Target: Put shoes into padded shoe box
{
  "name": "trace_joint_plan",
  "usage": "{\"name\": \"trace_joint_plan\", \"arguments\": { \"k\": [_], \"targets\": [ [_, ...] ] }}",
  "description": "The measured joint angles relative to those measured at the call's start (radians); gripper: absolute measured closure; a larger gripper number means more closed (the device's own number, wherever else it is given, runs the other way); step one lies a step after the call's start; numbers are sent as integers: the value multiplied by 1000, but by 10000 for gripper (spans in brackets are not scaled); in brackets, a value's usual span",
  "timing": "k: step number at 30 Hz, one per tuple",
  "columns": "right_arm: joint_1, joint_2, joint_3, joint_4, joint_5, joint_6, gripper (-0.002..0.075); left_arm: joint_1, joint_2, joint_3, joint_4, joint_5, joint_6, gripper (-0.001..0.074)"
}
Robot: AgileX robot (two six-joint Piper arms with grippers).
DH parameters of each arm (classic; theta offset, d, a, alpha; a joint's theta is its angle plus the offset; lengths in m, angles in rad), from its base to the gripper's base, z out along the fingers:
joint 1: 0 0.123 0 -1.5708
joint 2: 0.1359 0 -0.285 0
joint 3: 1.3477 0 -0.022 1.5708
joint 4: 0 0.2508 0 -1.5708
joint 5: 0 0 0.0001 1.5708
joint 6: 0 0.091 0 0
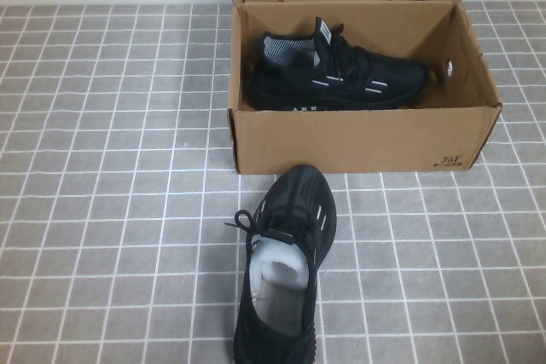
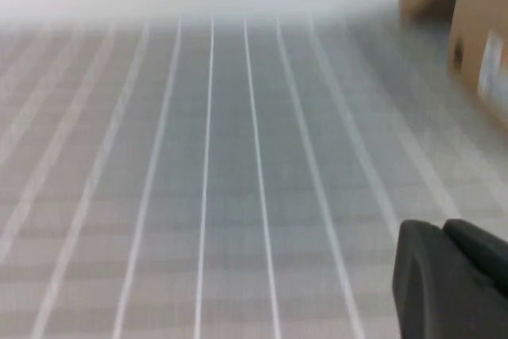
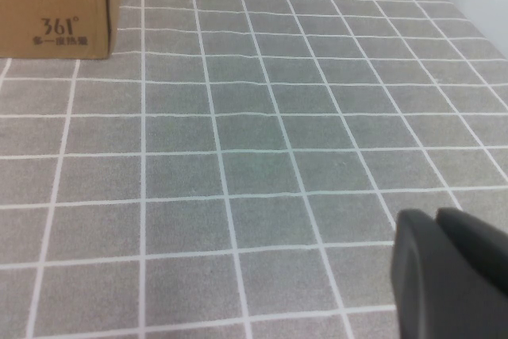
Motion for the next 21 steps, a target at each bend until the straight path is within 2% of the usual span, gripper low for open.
{"name": "trace_joint_plan", "arguments": {
  "k": [3,9,12,21],
  "targets": [
    [0,0,0,0,0,0,734,0,0,0,0,-149,0,739],
    [0,0,0,-1,0,0,734,0,0,0,0,-591,0,739],
    [0,0,0,-1,0,0,734,0,0,0,0,-744,0,739],
    [0,0,0,-1,0,0,734,0,-1,0,-1,-867,0,739]
  ]
}}
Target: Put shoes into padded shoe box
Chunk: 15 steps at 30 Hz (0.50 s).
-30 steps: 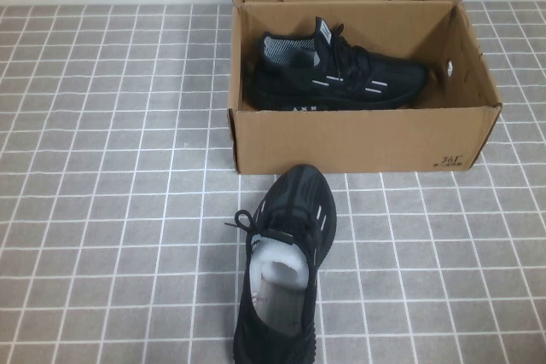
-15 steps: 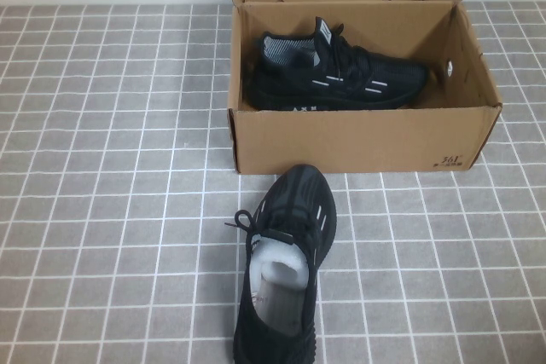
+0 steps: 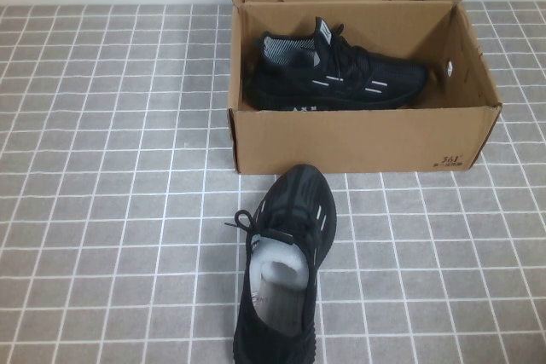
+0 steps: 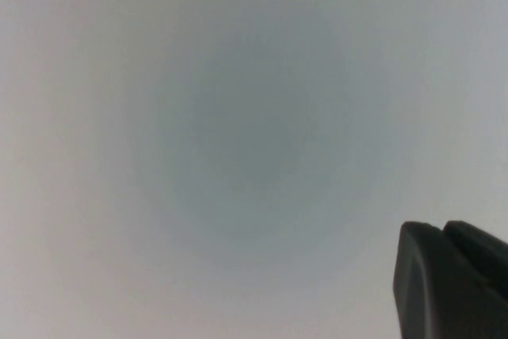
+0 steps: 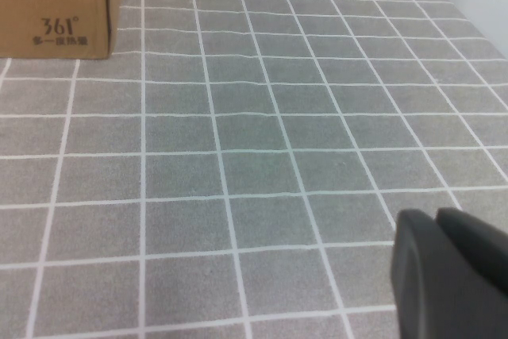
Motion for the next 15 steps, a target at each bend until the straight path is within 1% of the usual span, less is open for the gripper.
{"name": "trace_joint_plan", "arguments": {
  "k": [6,9,12,15],
  "targets": [
    [0,0,0,0,0,0,734,0,0,0,-2,-151,0,739],
    [0,0,0,0,0,0,734,0,-2,-34,-2,-172,0,739],
    [0,0,0,0,0,0,734,0,-2,-127,-2,-126,0,739],
    [0,0,0,0,0,0,734,0,-4,-240,-2,8,0,739]
  ]
}}
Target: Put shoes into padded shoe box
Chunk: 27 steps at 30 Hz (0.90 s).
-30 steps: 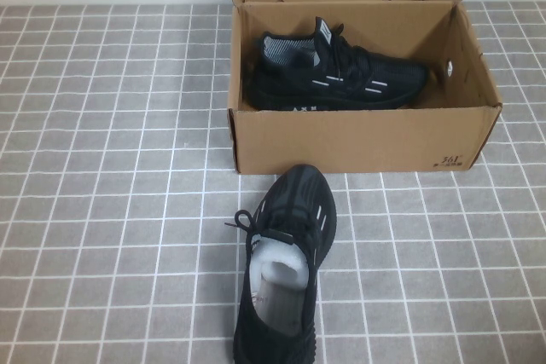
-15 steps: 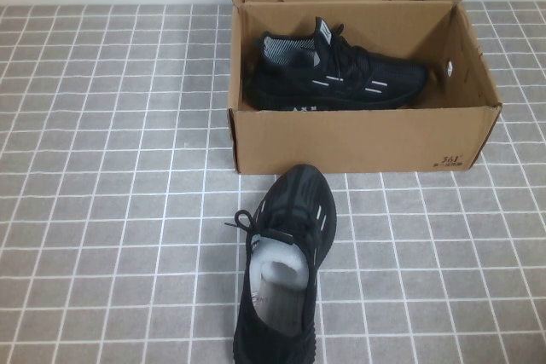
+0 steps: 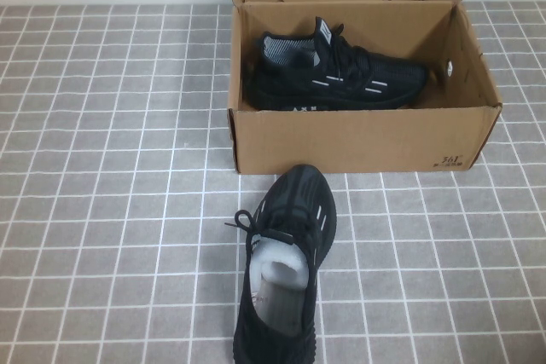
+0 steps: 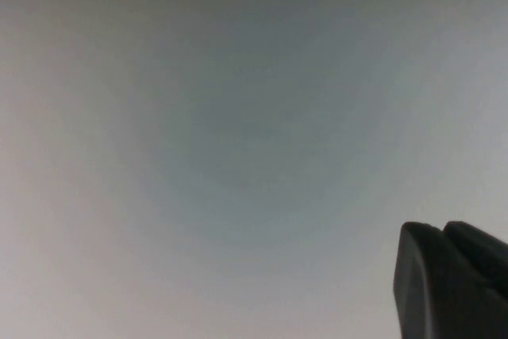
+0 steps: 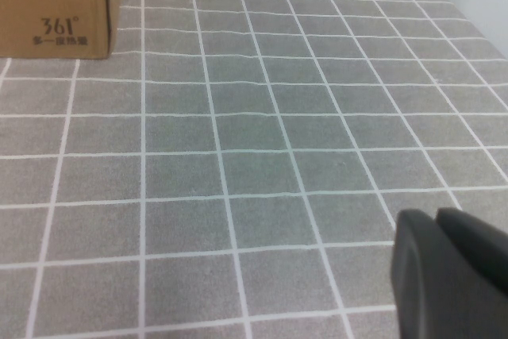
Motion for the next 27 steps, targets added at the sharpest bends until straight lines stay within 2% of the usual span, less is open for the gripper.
{"name": "trace_joint_plan", "arguments": {
  "k": [3,8,11,19,24,27],
  "targets": [
    [0,0,0,0,0,0,734,0,0,-127,0,235,0,739],
    [0,0,0,0,0,0,734,0,26,-362,0,780,-7,739],
    [0,0,0,0,0,0,734,0,85,-436,0,967,12,739],
    [0,0,0,0,0,0,734,0,119,-447,-41,1058,53,739],
    [0,0,0,0,0,0,734,0,170,-451,-48,1214,62,739],
    [0,0,0,0,0,0,734,0,259,-451,-104,1310,162,739]
  ]
}}
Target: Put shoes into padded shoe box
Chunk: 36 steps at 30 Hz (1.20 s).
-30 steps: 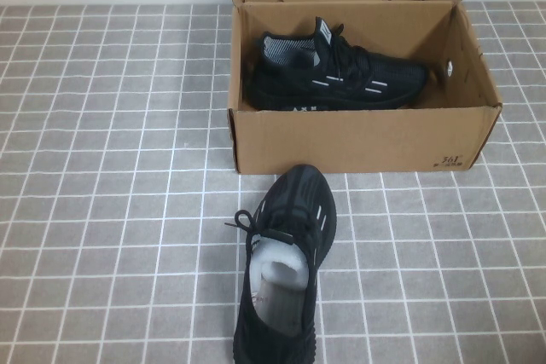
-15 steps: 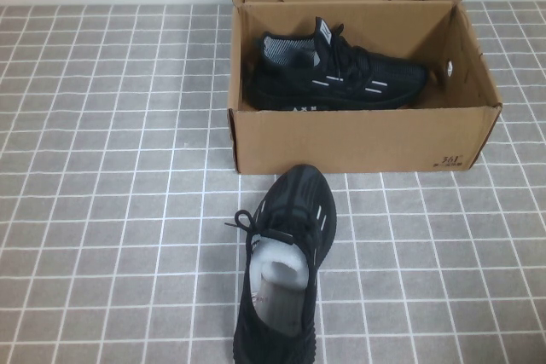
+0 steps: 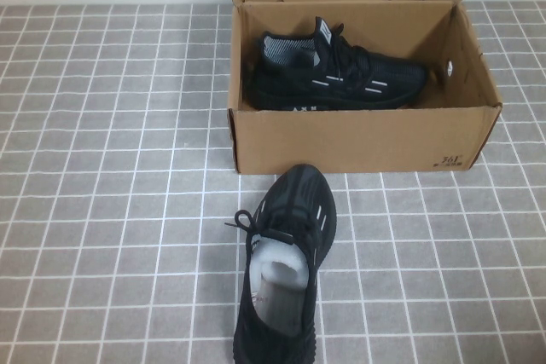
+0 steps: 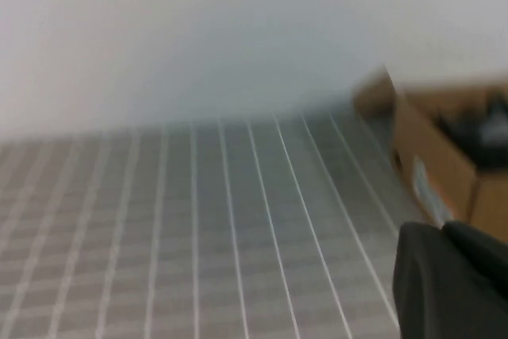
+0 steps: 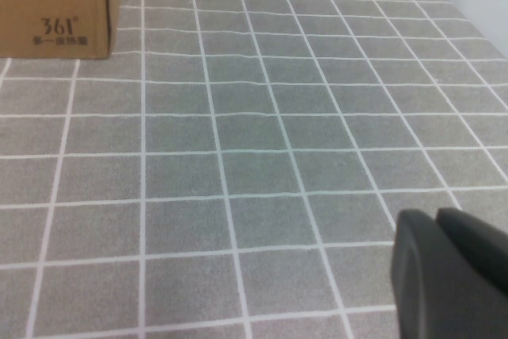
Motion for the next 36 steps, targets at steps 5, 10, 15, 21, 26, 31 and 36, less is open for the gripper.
{"name": "trace_joint_plan", "arguments": {
  "k": [5,10,15,21,26,31,36],
  "targets": [
    [0,0,0,0,0,0,734,0,193,-62,-158,183,309,739],
    [0,0,0,0,0,0,734,0,405,-200,-265,369,529,739],
    [0,0,0,0,0,0,734,0,570,-321,-475,436,696,739],
    [0,0,0,0,0,0,734,-63,749,-418,-499,435,733,739],
    [0,0,0,0,0,0,734,-212,868,-450,-483,404,734,739],
    [0,0,0,0,0,0,734,-336,976,-492,-470,390,740,739],
    [0,0,0,0,0,0,734,-440,1083,-559,-377,390,744,704]
  ]
}}
